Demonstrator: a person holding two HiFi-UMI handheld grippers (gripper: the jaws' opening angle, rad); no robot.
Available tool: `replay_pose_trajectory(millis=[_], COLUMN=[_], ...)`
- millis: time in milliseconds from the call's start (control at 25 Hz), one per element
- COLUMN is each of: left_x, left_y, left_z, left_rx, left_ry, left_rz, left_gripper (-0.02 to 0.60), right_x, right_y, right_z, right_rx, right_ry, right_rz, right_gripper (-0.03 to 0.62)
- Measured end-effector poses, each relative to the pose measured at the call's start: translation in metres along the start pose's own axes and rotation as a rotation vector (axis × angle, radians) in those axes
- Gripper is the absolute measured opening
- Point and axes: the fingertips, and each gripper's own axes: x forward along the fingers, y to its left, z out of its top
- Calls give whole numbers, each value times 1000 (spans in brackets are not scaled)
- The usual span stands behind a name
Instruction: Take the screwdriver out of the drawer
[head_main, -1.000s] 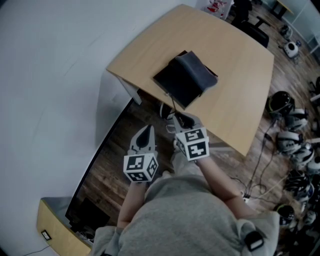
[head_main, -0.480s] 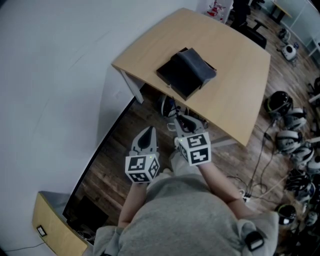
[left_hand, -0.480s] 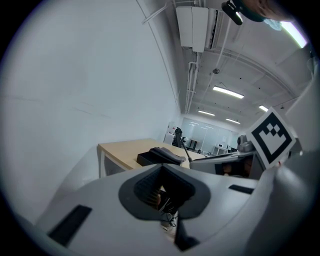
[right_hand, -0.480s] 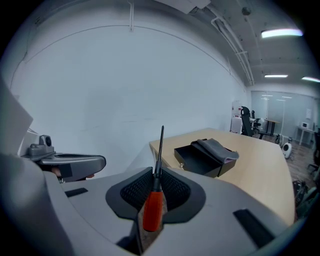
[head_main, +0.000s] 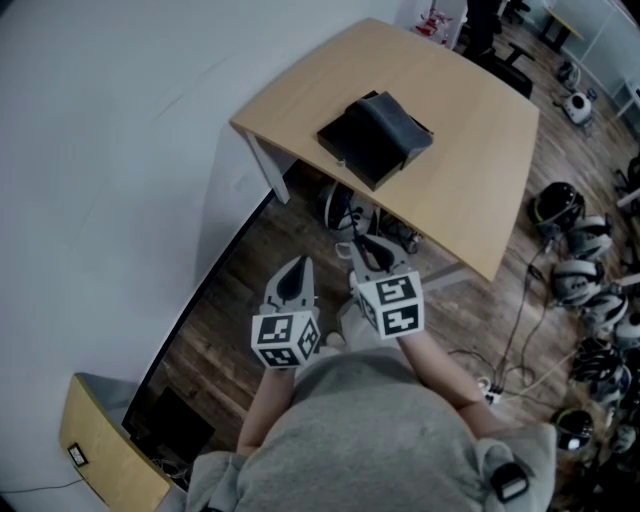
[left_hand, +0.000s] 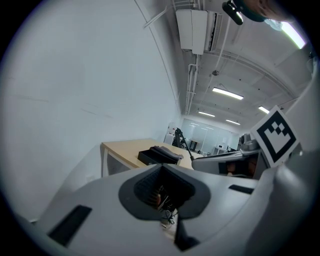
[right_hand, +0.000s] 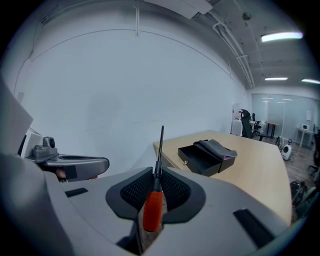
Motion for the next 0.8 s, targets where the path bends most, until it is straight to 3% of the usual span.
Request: replay_pose_trajectory(millis=[800], left_x=[-3], left_y=[-4], left_z=[5], left_rx=[3], left_ry=[-16], left_rz=[-2], left_gripper=[-1], right_x=[-4], right_y=[2], right_z=[1], right_rx=[-4], right_ry=[-8], right_rz=[8], right_gripper=[57])
